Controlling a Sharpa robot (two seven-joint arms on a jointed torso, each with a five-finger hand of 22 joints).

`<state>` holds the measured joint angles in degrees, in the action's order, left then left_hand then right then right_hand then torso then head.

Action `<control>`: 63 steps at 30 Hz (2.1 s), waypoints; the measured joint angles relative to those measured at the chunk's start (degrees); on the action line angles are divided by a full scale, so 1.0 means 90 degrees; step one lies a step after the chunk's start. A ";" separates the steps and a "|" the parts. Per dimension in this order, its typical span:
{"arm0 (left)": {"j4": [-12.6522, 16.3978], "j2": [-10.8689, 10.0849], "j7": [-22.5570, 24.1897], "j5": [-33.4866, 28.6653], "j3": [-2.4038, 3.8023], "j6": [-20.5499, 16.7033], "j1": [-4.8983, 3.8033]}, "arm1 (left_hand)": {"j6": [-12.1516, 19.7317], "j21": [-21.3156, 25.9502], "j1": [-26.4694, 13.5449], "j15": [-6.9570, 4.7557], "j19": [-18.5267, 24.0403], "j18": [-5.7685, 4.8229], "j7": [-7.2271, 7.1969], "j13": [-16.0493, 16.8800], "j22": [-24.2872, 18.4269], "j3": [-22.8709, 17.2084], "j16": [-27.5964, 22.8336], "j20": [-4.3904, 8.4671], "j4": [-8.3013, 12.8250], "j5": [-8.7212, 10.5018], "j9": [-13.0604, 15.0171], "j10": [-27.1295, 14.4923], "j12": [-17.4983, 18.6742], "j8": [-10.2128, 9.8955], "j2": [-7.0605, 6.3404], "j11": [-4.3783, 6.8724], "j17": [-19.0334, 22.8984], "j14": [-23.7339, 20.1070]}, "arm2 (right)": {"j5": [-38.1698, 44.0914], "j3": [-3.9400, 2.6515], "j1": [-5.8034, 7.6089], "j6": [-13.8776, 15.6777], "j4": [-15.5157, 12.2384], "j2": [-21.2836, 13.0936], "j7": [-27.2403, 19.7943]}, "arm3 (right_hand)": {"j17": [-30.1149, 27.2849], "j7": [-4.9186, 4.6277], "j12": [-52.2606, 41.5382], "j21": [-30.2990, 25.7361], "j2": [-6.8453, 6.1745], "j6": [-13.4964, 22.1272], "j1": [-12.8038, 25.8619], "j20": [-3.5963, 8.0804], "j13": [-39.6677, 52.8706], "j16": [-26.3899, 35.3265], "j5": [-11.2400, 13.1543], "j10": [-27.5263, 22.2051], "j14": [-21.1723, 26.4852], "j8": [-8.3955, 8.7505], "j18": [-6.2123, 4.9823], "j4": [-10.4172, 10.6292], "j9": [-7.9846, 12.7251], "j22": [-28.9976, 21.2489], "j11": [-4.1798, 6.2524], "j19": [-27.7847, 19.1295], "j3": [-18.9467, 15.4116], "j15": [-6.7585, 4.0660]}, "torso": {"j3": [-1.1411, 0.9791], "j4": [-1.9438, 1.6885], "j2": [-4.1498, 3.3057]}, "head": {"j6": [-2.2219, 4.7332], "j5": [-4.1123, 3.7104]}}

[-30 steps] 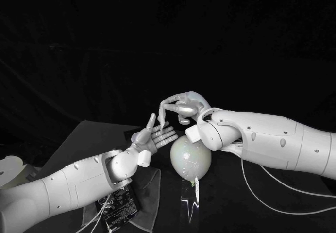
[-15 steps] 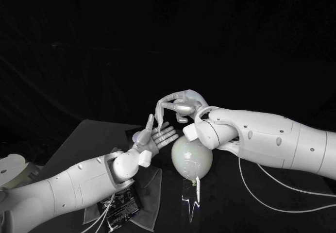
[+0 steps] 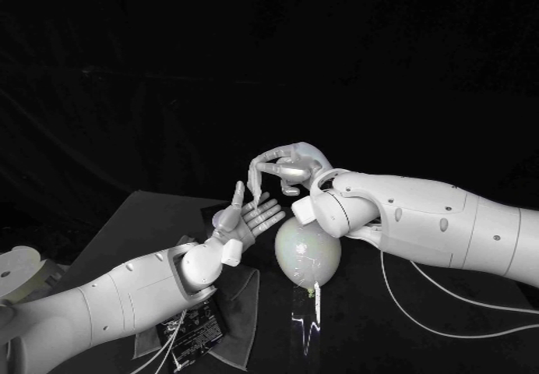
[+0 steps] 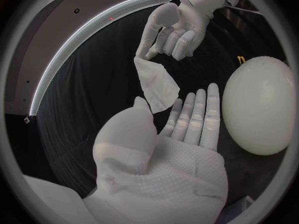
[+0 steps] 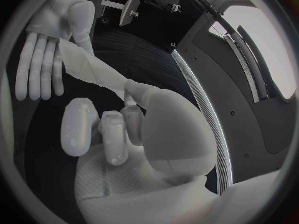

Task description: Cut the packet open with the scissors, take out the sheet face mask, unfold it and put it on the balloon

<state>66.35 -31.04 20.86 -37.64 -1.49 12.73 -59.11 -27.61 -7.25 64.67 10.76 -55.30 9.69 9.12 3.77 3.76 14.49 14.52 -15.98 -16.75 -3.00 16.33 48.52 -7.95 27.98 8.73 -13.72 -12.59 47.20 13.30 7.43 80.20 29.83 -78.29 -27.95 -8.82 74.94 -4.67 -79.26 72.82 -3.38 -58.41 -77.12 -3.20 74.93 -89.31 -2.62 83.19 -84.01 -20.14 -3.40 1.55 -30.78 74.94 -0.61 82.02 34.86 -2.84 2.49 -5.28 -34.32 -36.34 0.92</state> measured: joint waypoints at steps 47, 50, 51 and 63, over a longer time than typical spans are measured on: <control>-0.0167 0.0112 0.0226 0.0035 0.0133 0.0377 0.0046 | -0.0988 0.0103 0.2502 -0.0220 -0.0040 -0.0004 0.0113 0.0013 0.0003 0.0214 -0.0145 0.0042 0.0981 0.0000 -0.0092 0.0895 -0.0041 0.0376 0.0405 0.0312 0.0096 0.0586 | 0.0050 0.0122 -0.0245 -0.0065 -0.0415 -0.0754 0.0177 | -0.0004 -0.0024 0.0013 0.0000 -0.0013 0.0013 0.0009 0.0000 0.0001 0.0006 -0.0003 0.0000 0.0000 0.0007 0.0000 -0.0024 0.0000 -0.0004 0.0000 0.0000 0.0010 0.0000 | -0.0013 0.0010 0.0009 | -0.0081 0.0042; -0.0166 0.0123 0.0227 0.0138 0.0134 0.0384 0.0046 | -0.1272 0.0103 0.2871 -0.0274 -0.0114 -0.0006 0.0152 -0.0006 0.0009 0.0334 -0.0145 0.0115 0.1096 0.0000 -0.0263 0.1103 -0.0004 0.0155 0.0376 0.0363 0.0087 0.0755 | 0.0059 0.0126 -0.0278 -0.0042 -0.0469 -0.0802 0.0187 | -0.0004 -0.0019 0.0013 0.0000 -0.0013 0.0024 0.0009 0.0000 0.0002 -0.0013 -0.0003 0.0000 0.0000 0.0011 0.0001 -0.0024 0.0000 -0.0003 0.0000 0.0000 0.0010 0.0000 | -0.0016 0.0009 0.0009 | -0.0074 0.0034; -0.0165 0.0125 0.0227 0.0173 0.0134 0.0384 0.0046 | -0.1364 0.0090 0.2992 -0.0303 -0.0165 -0.0006 0.0166 -0.0006 0.0016 0.0382 -0.0145 0.0140 0.1144 0.0000 -0.0312 0.1207 -0.0003 0.0101 0.0367 0.0396 0.0074 0.0841 | 0.0062 0.0127 -0.0289 -0.0035 -0.0487 -0.0819 0.0189 | -0.0004 -0.0014 0.0013 0.0000 -0.0013 0.0019 0.0009 0.0000 0.0002 -0.0013 -0.0002 0.0000 0.0000 0.0013 0.0000 -0.0024 0.0000 -0.0003 0.0000 0.0000 0.0010 0.0000 | -0.0016 0.0009 0.0009 | -0.0073 0.0029; -0.0153 0.0134 0.0234 0.0712 0.0135 0.0189 0.0046 | -0.1995 -0.0020 0.3673 -0.0619 -0.0380 0.0060 0.0240 0.0027 0.0027 0.1070 0.0212 0.0257 0.1281 0.0000 -0.0562 0.2158 -0.0024 -0.0189 0.0433 0.0698 -0.0195 0.1578 | 0.0090 0.0135 -0.0359 0.0029 -0.0699 -0.1056 0.0195 | 0.0001 0.0002 0.0013 0.0000 -0.0013 0.0012 0.0009 0.0000 0.0002 -0.0012 0.0000 0.0000 0.0000 -0.0006 0.0000 -0.0023 0.0000 0.0001 0.0000 0.0000 0.0009 0.0000 | -0.0009 -0.0002 0.0004 | -0.0087 0.0025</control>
<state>64.97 -29.84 22.97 -31.23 -0.27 14.42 -58.69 -45.57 -7.43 97.73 5.19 -58.72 10.22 11.28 4.01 4.01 24.12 16.43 -13.66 -5.22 -3.00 11.27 67.94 -8.16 26.28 12.63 -7.44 -14.35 61.40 14.11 8.65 76.97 30.09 -84.58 -37.46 -7.07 74.95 -4.65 -79.14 72.82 -3.50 -58.30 -77.04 -3.20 74.94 -89.42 -2.62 83.19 -84.01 -20.20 -3.40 1.34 -30.78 74.95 -0.61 82.02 34.94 -2.84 2.41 -5.30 -34.29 -37.12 1.15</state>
